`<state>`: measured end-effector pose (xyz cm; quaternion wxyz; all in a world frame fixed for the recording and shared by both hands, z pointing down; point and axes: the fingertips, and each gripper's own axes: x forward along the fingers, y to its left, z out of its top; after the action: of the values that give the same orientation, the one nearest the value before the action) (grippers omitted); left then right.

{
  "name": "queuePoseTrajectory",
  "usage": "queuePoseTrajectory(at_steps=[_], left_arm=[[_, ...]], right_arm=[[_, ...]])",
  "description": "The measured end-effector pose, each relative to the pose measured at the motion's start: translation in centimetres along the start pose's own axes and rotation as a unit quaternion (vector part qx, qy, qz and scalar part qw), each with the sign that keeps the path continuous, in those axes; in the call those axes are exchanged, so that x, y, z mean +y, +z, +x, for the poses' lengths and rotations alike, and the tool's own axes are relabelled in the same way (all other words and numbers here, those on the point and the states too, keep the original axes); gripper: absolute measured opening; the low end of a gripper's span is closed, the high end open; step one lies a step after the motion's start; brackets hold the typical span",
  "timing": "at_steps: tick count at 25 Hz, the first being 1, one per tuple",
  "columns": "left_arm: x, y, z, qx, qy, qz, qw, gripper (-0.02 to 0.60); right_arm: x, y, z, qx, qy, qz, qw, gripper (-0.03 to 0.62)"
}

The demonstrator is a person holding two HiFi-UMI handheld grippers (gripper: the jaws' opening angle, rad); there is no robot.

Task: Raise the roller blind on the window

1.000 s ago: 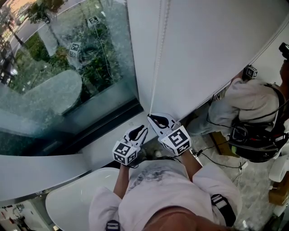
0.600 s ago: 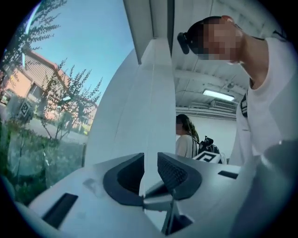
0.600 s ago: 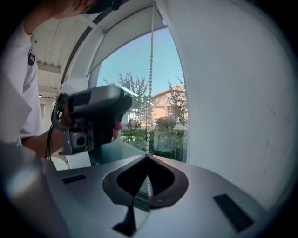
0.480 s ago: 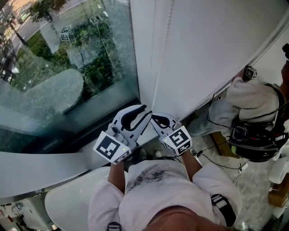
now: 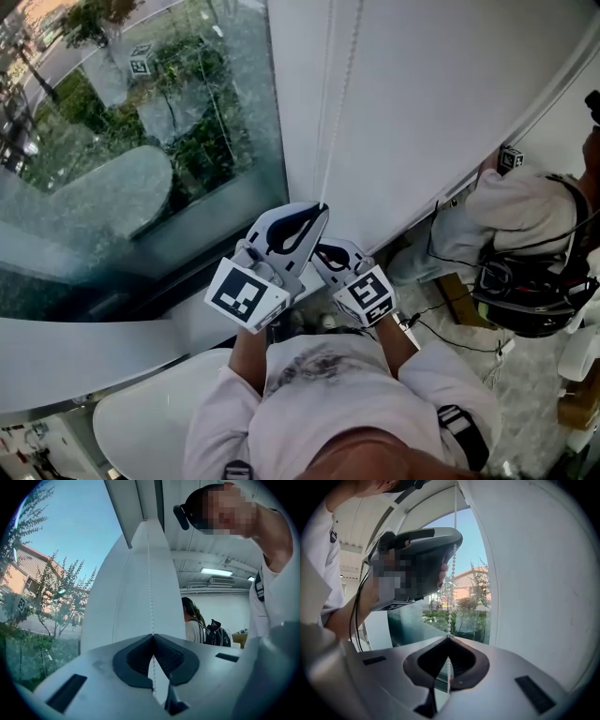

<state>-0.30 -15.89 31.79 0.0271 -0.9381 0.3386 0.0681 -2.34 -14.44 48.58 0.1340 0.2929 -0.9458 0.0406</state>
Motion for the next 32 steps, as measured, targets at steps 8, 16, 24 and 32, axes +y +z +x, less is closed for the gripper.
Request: queuePoseTrajectory(at_steps=[8, 16, 24, 32], left_arm=[[0.1, -1.4, -0.5, 0.009, 0.012, -0.011, 0.9998, 0.008], [0.2, -5.2, -0.9, 0.028, 0.022, -0.044, 0.9984, 0.008], [0.0, -8.1, -0.9, 0.046, 0.024, -0.063, 0.9966, 0.008], [0.0, -9.6, -1.5, 0.056, 0.027, -0.075, 0.9953, 0.008]], right_arm=[[0.0, -1.5, 0.4, 0.023, 0.003, -0.002, 1.000, 0.061], [-0.2, -5.3, 1.0, 0.063, 0.007, 0.010, 0.998, 0.061], [-0.6, -8.1, 1.5, 0.093, 0.007, 0.022, 0.995, 0.061], [-0.5, -9.6, 1.8, 0.112, 0.008, 0.031, 0.993, 0.061]])
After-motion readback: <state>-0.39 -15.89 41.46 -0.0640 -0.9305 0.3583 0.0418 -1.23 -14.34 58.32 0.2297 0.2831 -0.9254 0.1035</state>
